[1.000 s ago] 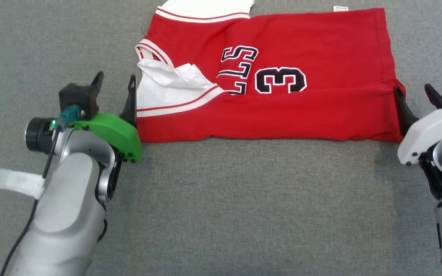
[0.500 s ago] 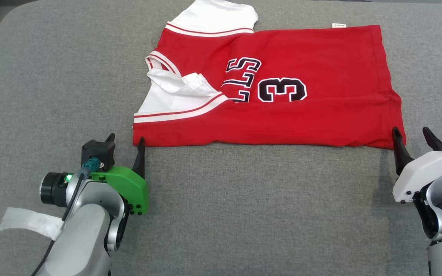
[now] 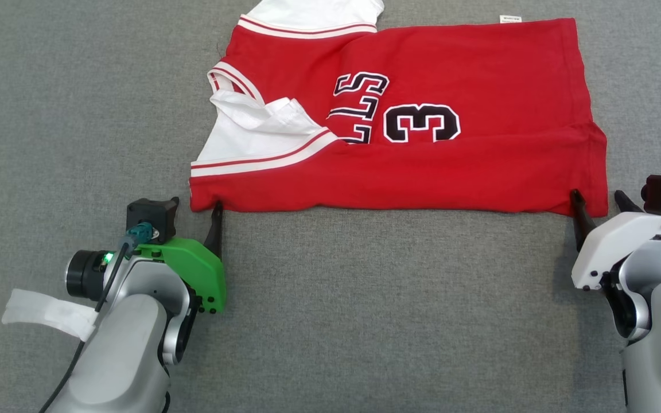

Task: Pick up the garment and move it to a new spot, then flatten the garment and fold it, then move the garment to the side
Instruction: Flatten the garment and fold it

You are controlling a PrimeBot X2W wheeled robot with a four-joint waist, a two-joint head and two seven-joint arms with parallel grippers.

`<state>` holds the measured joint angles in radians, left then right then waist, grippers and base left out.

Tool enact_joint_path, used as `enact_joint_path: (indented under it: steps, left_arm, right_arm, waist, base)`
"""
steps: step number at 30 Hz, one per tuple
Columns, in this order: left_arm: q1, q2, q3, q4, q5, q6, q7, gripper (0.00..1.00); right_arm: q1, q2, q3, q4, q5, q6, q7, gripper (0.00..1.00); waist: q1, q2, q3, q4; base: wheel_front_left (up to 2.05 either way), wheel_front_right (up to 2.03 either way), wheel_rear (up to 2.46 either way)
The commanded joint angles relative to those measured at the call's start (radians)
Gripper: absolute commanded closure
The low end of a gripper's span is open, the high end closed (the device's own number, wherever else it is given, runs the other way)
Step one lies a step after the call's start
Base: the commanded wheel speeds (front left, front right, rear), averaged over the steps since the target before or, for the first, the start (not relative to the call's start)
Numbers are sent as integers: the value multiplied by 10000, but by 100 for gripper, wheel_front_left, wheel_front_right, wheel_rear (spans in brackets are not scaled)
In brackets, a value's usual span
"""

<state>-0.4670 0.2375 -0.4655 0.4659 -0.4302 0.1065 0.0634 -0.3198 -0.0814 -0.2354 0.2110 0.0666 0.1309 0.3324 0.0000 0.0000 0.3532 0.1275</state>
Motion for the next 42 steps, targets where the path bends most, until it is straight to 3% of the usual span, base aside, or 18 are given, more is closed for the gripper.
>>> enact_joint_path:
  steps: [1, 7, 8, 9, 11, 28, 42]
  left_arm:
    - [-199, 11, 39, 37, -27, -22, -26, 0]
    - [-384, 34, -47, 147, -156, -151, 238, 0]
    - [-385, 45, -96, 157, -154, -207, 284, 80]
    - [-373, 39, -133, 171, -178, -258, 318, 100]
    - [-365, 28, -170, 206, -218, -318, 392, 100]
    - [389, 376, -280, 316, -567, -570, 474, 100]
    - [2959, 1175, -393, -1808, -823, 242, 1293, 100]
  right_arm:
    - [-110, 24, 49, 112, -14, -5, -40, 0]
    - [-239, 63, 229, 495, -87, -5, 159, 0]
    - [-235, 68, 280, 558, -74, -2, 215, 0]
    - [-245, 73, 293, 606, -42, -2, 239, 21]
    - [-266, 68, 336, 679, -8, -2, 323, 100]
    - [813, -15, 396, -247, 769, -13, 967, 100]
    - [3058, -184, 463, -2218, 1503, -13, 2155, 100]
  waist:
    - [0, 0, 61, 5]
    - [0, 0, 198, -29]
    - [0, 0, 213, -35]
    - [0, 0, 228, -40]
    - [0, 0, 255, -40]
    - [0, 0, -742, -113]
    - [0, 0, -2232, -332]
  base:
    - [0, 0, 0]
    - [0, 0, 0]
    - [0, 0, 0]
    - [0, 0, 0]
    - [0, 0, 0]
    - [0, 0, 0]
    - [0, 0, 0]
